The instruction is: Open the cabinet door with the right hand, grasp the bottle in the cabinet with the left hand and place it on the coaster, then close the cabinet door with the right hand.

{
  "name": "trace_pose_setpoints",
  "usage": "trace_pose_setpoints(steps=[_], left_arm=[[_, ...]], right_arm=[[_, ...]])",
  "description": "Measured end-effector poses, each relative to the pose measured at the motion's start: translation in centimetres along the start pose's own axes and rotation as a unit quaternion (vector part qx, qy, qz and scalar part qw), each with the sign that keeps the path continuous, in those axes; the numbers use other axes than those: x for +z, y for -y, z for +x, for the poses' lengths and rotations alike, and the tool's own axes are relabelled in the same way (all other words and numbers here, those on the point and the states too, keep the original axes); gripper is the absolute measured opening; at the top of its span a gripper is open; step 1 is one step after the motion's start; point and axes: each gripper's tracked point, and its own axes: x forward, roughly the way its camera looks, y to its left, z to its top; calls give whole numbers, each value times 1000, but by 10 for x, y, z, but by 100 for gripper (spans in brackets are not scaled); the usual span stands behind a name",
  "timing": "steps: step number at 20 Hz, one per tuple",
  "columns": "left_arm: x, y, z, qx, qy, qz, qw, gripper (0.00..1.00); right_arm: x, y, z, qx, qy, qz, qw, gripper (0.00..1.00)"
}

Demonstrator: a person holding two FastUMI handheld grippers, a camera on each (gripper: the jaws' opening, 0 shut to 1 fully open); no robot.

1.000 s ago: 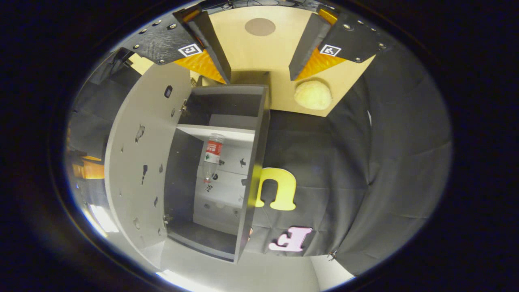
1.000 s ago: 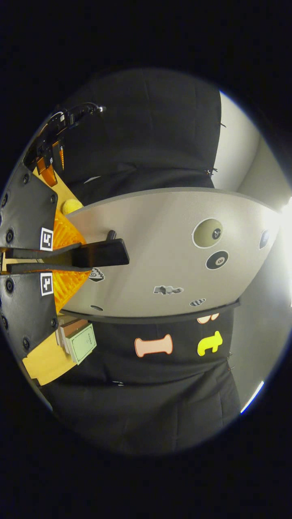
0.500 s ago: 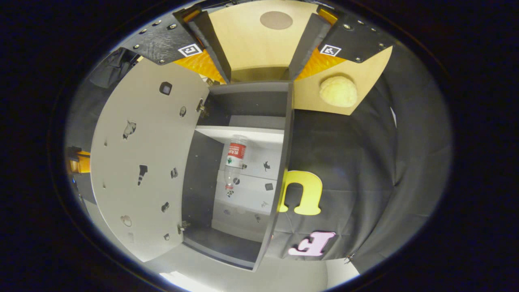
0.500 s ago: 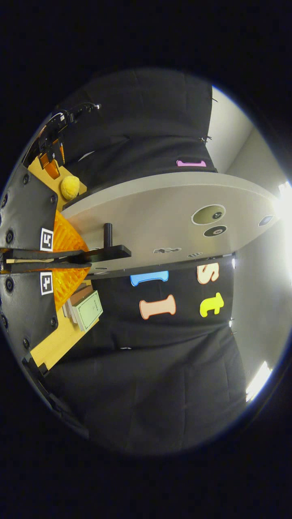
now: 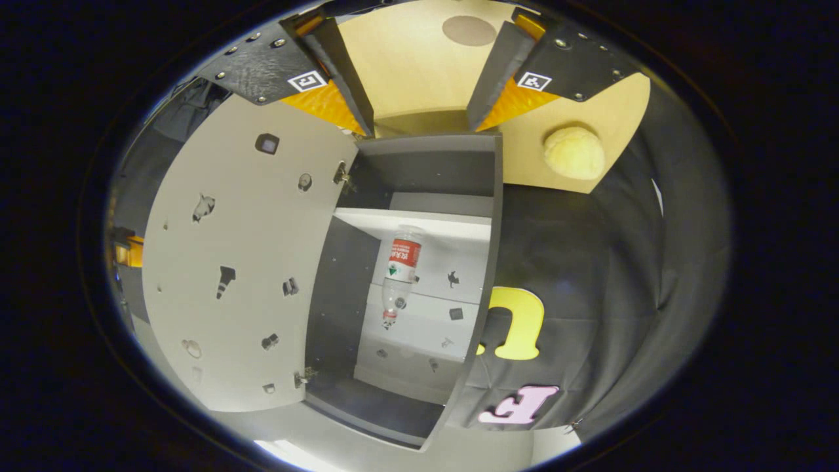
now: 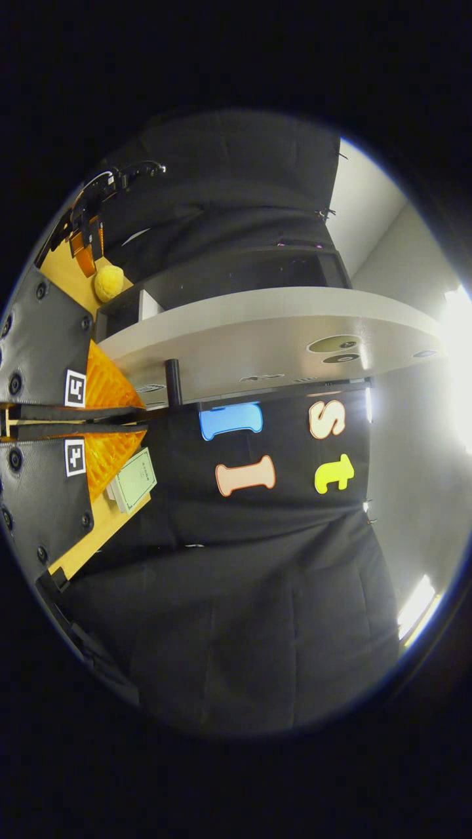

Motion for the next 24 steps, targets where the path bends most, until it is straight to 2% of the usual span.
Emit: trace_pose_setpoints(steps=[1,2,3,7,8,9,10,11,12,13,15,16,17,18,19,20,24], left_arm=[[2,-2,1,2,-1,4,1000,92],[6,-4,5,5,-1,10,1000,92],[8,-4,7,8,0,15,1000,92],[31,1,27,6,17,27,999,89],[39,4,33,6,24,33,999,89],[48,4,38,10,31,42,999,87],[57,5,42,13,40,51,998,92],[66,6,49,17,48,60,997,92],[75,7,55,22,55,68,996,92],[86,10,63,24,63,75,995,87],[104,12,75,38,78,85,993,86],[114,14,82,44,85,87,992,87],[121,16,88,48,92,86,991,89],[131,19,95,50,102,81,990,89],[140,21,103,54,112,73,990,87],[150,21,112,57,121,63,989,87],[170,24,156,57,115,30,991,89]], right_arm=[[0,3,2,0,-2,6,1000,5],[0,4,1,1,-6,10,1000,0],[-1,8,-1,-7,-9,10,1000,8],[-12,56,-38,-68,-18,-8,997,20],[-14,70,-44,-84,-20,-4,996,28],[-16,85,-45,-99,-22,3,995,31],[-17,96,-48,-111,-20,11,994,41],[-16,105,-49,-125,-12,18,992,47],[-11,117,-49,-138,0,25,990,64],[-8,125,-46,-144,12,34,989,72],[0,143,-37,-150,31,58,987,73],[0,152,-32,-154,33,67,985,99],[-2,161,-27,-158,33,71,984,88],[-1,172,-19,-167,36,75,982,96],[-1,181,-10,-169,36,80,982,89],[-1,186,-3,-167,36,85,982,96],[-10,213,29,-178,26,66,981,96]])
